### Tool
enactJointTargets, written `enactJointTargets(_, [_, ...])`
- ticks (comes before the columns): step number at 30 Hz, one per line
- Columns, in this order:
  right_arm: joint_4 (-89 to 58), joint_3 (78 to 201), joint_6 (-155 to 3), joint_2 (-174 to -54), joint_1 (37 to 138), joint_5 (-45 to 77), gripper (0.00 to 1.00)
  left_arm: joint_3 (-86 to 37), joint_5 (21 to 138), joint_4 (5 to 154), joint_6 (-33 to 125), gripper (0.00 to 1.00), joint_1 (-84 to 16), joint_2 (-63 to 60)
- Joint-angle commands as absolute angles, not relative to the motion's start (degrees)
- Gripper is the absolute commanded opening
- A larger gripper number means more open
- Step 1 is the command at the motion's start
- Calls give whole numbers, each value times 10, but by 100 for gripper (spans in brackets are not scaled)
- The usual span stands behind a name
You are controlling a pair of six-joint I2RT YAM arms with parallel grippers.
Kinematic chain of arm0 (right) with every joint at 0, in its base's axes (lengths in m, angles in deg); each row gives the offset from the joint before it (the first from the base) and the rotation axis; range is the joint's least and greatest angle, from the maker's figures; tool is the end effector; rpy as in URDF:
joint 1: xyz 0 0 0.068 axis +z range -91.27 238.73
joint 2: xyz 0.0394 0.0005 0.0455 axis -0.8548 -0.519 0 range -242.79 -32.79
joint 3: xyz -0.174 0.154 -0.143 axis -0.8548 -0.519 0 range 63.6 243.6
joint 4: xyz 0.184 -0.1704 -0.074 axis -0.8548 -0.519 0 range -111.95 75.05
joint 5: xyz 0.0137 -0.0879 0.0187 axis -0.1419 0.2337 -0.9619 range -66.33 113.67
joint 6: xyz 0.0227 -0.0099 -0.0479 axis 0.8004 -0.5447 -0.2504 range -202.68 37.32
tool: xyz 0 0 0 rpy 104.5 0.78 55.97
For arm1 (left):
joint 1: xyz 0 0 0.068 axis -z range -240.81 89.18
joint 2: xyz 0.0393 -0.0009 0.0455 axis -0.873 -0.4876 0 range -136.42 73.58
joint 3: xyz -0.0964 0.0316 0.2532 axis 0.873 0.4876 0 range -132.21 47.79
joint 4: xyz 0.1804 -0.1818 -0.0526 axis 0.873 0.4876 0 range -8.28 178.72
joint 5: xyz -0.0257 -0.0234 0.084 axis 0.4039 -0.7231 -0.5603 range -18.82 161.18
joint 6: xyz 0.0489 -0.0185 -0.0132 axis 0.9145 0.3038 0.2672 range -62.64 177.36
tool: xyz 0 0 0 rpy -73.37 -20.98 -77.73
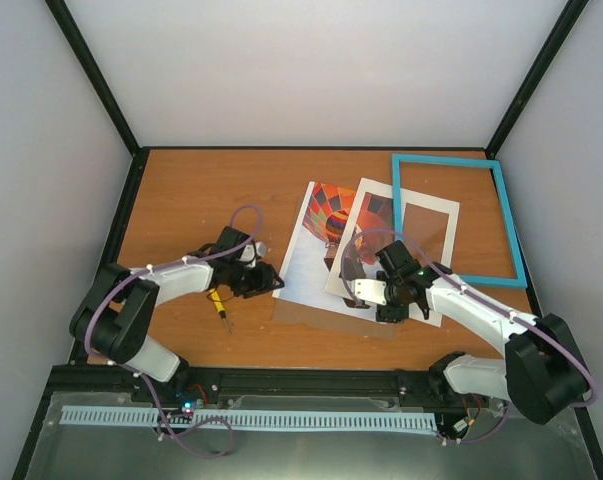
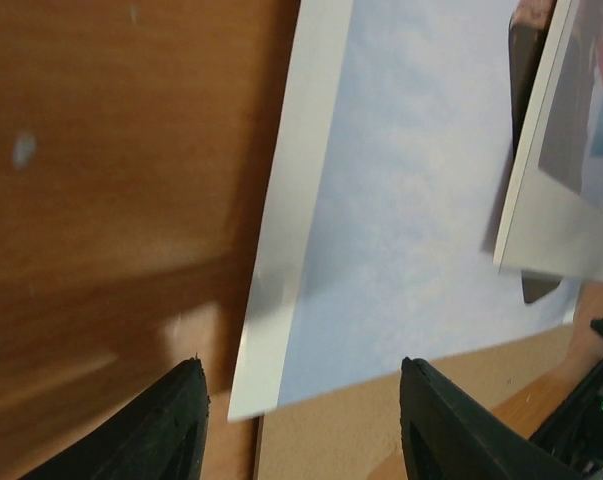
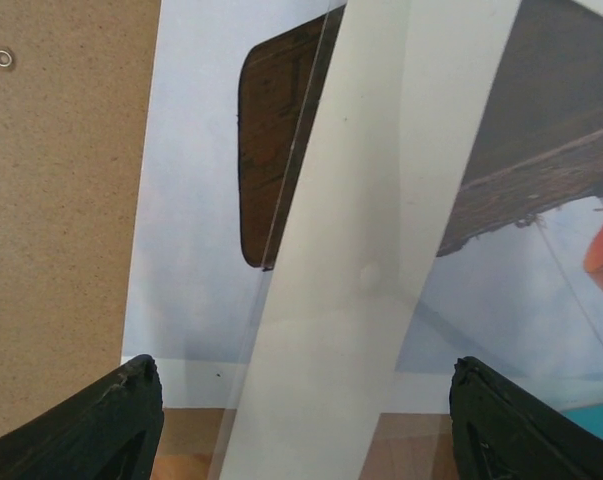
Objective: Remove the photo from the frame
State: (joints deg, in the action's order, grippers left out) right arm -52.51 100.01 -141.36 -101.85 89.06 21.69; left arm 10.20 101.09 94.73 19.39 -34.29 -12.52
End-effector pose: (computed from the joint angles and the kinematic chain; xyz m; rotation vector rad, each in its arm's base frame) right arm 0.1731 0.1027 0.1753 -1.9669 1.9895 -0.0726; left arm 0.2241 -0.1315 0.1409 -0.0912 2.8270 -1.0195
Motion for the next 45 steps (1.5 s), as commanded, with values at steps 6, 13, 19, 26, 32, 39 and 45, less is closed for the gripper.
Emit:
enactJointTargets(6, [-507, 986, -1375, -1057, 895, 184, 76, 44, 1005, 950, 222, 57, -351, -185])
enactJointTargets(13, [-476, 965, -1366, -1090, 896, 201, 75, 37, 1048, 933, 237, 57, -361, -220])
enactJointTargets(19, [-474, 954, -1370, -1101, 896, 200, 75, 39, 1096, 915, 250, 54, -379, -239])
enactJointTargets(26, [-472, 951, -1369, -1100, 895, 200, 75, 31, 1113, 904, 245, 51, -381, -216])
enactJointTargets(32, [-471, 951, -1366, -1105, 895, 197, 75, 22, 1098, 927, 227, 49, -381, -181])
enactJointTargets(39, [-466, 950, -1365, -1109, 896, 196, 75, 23, 1129, 898, 215, 46, -381, -181])
enactJointTargets(45, [-465, 951, -1365, -1106, 896, 198, 75, 0, 1165, 855, 195, 44, -381, -232])
